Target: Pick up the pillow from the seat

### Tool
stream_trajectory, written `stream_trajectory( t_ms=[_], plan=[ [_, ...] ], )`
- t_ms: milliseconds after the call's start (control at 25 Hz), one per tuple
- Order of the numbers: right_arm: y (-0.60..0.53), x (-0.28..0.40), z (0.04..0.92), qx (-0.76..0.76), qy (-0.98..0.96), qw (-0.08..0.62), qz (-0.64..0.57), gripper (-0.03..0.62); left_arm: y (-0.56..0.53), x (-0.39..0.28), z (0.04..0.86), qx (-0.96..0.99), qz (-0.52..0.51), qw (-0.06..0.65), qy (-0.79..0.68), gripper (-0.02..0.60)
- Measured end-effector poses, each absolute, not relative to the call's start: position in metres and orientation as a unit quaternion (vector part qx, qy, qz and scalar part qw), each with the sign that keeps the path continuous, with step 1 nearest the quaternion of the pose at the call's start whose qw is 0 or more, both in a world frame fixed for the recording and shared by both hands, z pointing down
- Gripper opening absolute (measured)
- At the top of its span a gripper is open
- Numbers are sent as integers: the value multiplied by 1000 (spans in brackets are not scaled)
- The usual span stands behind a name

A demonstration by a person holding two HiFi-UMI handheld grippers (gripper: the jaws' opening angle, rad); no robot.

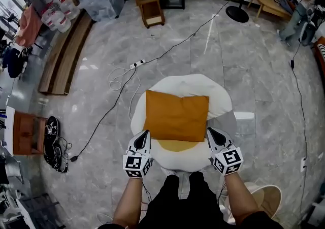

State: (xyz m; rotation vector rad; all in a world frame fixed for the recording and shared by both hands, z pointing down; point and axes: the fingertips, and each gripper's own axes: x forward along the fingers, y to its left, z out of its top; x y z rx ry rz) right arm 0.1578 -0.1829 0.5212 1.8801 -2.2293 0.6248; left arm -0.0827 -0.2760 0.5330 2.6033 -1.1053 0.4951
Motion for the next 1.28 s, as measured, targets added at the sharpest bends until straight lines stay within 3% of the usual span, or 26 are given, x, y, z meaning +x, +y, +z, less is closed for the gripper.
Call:
stream_trajectory(
  t_ms=[160,360,400,520,600,800,960,1280],
  plan=[
    [-192,169,589,624,-732,86,260,21,-292,-72,581,889,186,155,-390,12],
    [-192,174,680,591,-725,108,336,185,-297,-73,649,873,230,177,-391,33],
    [-192,177,697,588,-722,107,349,213,-298,-74,664,869,239,183,-392,64],
    [-195,185,747,584,-706,100,387,331,-304,-79,711,854,264,212,-395,282],
    [-200,192,779,588,-690,88,413,443,-311,-83,743,843,276,233,-399,377],
    [-211,206,858,604,-637,50,476,588,-321,-83,822,834,305,274,-368,528],
    [-214,215,925,609,-598,48,518,589,-336,-94,880,821,327,303,-357,595],
    [-208,220,1032,569,-577,85,580,589,-371,-120,958,791,377,319,-361,596]
  ],
)
